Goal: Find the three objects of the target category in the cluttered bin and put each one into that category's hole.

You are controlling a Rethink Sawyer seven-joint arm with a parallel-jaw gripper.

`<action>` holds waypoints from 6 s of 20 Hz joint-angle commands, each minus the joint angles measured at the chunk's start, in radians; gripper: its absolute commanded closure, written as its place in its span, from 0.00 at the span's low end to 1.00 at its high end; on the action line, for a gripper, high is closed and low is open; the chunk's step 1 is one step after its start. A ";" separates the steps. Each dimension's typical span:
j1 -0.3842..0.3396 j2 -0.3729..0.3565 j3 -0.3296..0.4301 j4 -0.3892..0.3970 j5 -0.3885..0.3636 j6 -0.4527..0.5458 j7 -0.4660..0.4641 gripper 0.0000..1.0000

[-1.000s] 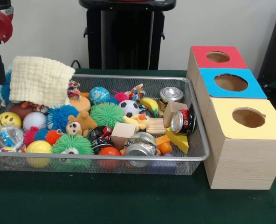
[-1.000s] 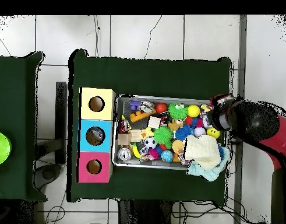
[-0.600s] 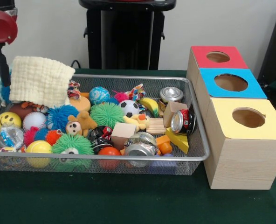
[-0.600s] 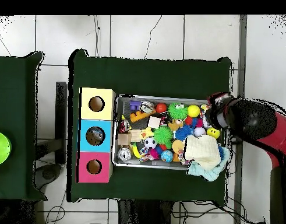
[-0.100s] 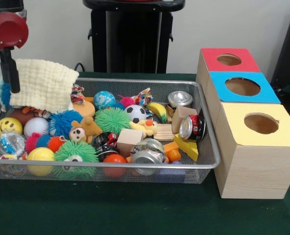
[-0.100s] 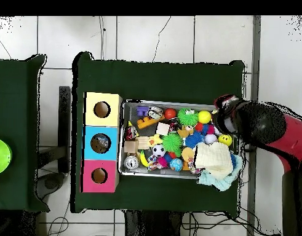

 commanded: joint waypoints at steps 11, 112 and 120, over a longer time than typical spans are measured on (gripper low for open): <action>0.009 -0.017 0.082 0.069 -0.225 0.019 -0.341 0.00; -0.016 0.134 0.035 0.044 -0.183 0.029 -0.039 0.00; 0.004 0.142 0.021 0.042 -0.167 0.018 -0.032 0.00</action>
